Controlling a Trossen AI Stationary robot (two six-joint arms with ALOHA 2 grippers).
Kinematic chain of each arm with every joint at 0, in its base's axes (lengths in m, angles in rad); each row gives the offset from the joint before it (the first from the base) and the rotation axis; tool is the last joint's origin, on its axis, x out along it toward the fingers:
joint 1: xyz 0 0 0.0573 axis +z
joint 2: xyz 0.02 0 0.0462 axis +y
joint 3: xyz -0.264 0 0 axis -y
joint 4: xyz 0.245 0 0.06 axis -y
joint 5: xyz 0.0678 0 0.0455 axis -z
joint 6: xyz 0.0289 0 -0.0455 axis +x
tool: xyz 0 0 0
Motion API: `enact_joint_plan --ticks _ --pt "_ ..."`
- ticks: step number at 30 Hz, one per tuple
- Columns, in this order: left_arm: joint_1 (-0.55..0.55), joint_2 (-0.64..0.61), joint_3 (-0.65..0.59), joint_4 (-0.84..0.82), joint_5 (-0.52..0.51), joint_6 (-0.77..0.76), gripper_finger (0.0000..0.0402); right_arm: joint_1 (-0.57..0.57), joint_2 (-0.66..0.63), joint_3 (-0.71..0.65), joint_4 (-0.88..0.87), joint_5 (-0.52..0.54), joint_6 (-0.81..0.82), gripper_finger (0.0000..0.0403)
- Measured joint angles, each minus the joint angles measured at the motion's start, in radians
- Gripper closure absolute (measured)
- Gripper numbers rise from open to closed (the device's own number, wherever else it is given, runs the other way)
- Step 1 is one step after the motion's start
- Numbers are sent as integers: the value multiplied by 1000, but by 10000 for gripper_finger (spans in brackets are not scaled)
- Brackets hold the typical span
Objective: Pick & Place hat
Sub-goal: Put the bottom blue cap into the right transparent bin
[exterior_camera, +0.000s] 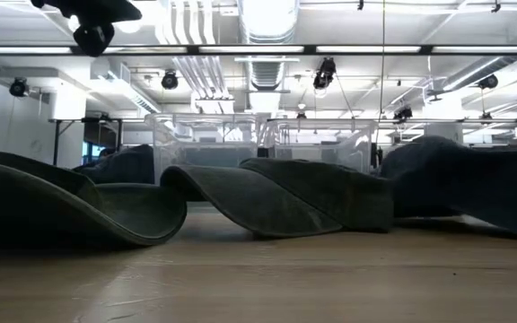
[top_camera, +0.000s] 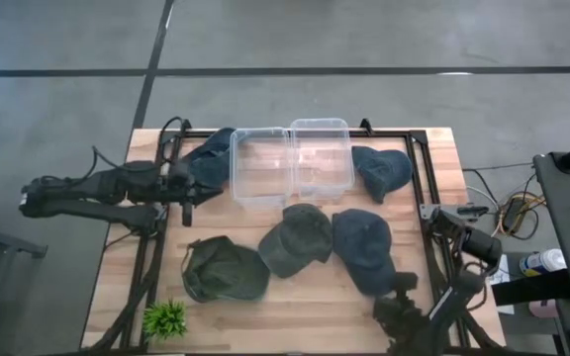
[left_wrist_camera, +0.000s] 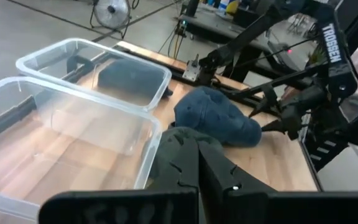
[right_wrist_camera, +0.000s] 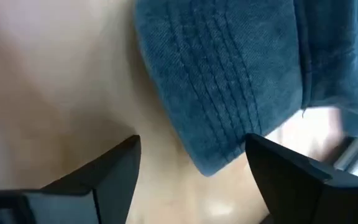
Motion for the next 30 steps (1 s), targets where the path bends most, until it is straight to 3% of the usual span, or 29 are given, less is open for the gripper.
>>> enact_joint_plan --ticks 6,12,17,20,24,28,30 --pt "0 39 0 -1 0 -29 401 -12 54 -5 -170 96 104 132" --pt "0 87 1 18 0 -49 401 -41 55 -30 -166 272 105 146" --pt "0 116 1 54 1 -73 401 -92 48 -32 -161 322 51 170" --pt "0 126 1 91 1 -75 401 -119 20 -34 -147 335 28 204" --pt "0 125 1 151 0 -75 401 -142 -64 -34 -140 362 23 280" --pt "0 125 1 203 0 -84 401 -158 -214 -35 -146 369 27 369" --pt "0 125 1 228 0 -94 401 -165 -311 -27 -148 368 29 384"
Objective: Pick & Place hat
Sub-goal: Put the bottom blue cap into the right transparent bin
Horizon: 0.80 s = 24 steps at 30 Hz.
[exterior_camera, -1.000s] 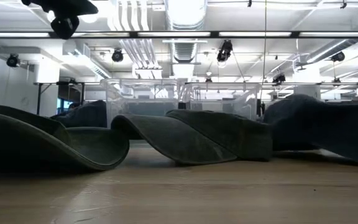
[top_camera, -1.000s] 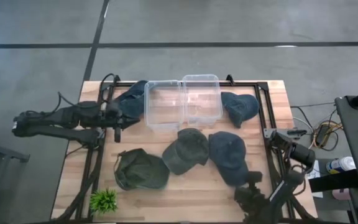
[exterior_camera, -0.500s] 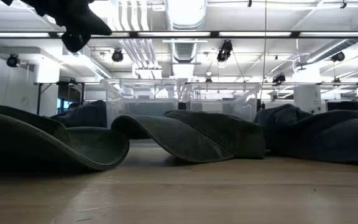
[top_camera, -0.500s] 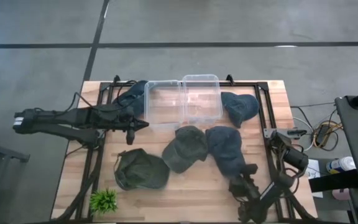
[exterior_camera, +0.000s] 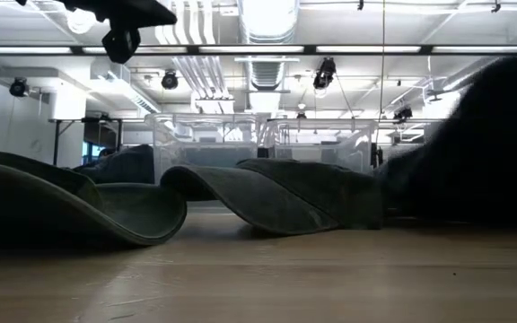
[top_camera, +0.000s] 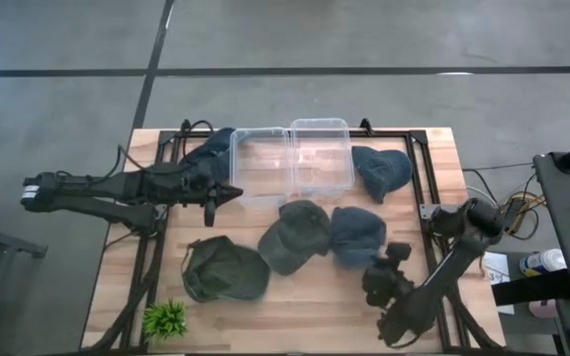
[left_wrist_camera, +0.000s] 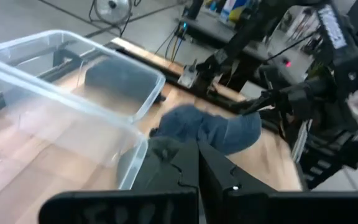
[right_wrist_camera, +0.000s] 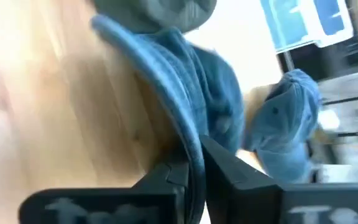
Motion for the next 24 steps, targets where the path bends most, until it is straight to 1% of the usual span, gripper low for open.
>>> enact_joint_plan --ticks 4,7,10,12,14,17,20,21,24 --pt "0 0 0 37 0 -23 401 -26 -223 18 -6 -12 64 387" --pt "0 0 0 42 0 -58 401 -54 -398 39 -6 15 129 388" --pt "0 0 0 45 0 -90 401 -66 -561 50 -6 101 196 388" --pt "0 6 0 60 8 -104 401 -64 -663 51 -3 168 250 389" --pt "0 18 0 81 24 -103 401 -64 -754 51 19 247 271 389" --pt "-1 47 0 88 36 -84 401 -66 -857 45 89 408 254 389" --pt "-2 91 0 117 37 -88 401 -81 -919 42 158 544 200 389" --pt "-2 112 0 142 37 -94 401 -93 -932 42 181 566 185 389" --pt "-2 185 0 235 18 -75 401 -132 -956 42 239 563 155 389"
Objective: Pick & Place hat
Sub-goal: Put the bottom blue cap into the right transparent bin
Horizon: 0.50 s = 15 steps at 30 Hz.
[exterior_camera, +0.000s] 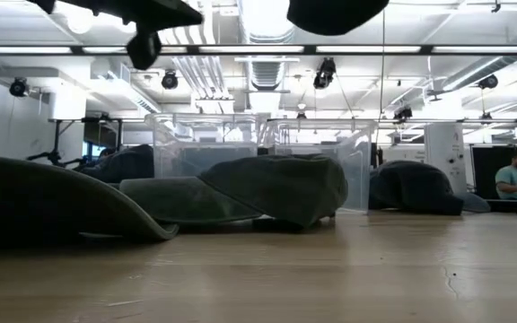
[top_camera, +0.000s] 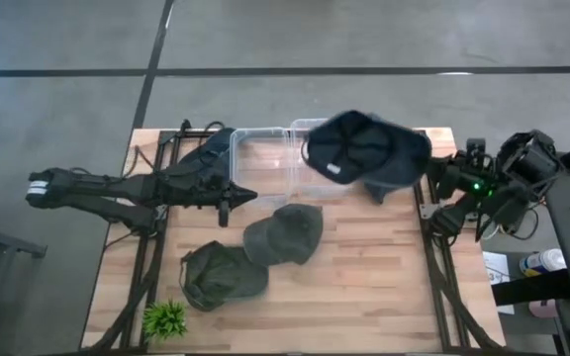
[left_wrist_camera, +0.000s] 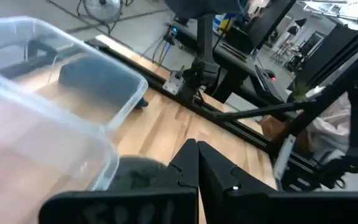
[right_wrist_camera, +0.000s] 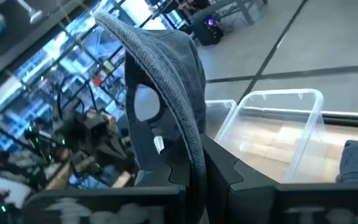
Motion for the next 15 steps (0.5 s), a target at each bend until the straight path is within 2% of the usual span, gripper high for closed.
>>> enact_joint_plan --ticks 6,11,15 --pt "6 193 34 258 -102 105 401 -16 -9 -1 63 -47 -4 389" --pt "31 323 152 281 -105 174 401 -16 -1 -1 77 -111 30 390" --pt "70 384 259 251 -104 200 401 -19 24 -3 88 -121 75 390"
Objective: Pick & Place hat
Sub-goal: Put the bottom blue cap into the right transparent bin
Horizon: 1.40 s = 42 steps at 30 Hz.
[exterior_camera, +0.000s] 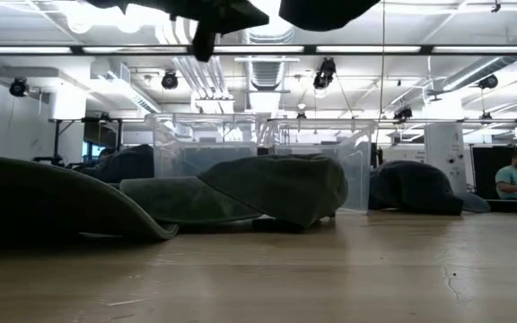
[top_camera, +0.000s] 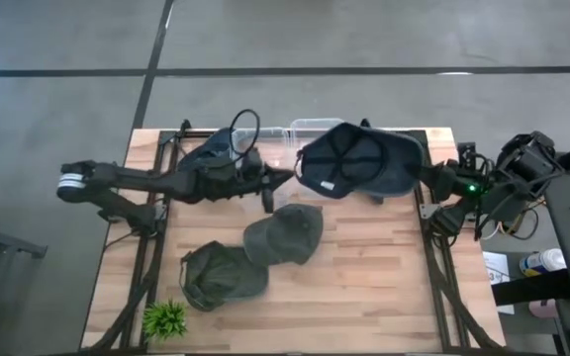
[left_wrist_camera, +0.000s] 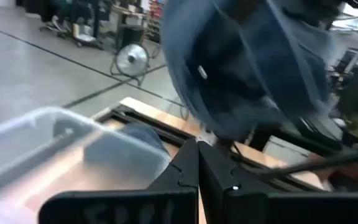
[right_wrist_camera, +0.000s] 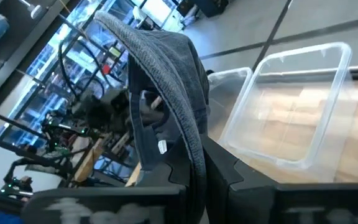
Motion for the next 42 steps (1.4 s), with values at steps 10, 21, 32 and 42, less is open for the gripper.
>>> enact_joint_plan --ticks 10,21,32,42 --pt "41 106 175 -29 258 131 401 -62 112 0 41 -39 67 390" --pt "35 201 270 -71 326 106 401 -319 264 -1 177 -305 -27 390" --pt "37 274 267 -113 320 145 401 -495 389 0 423 -643 -257 390" --pt "34 196 268 -441 232 234 401 -513 373 0 378 -661 -260 390"
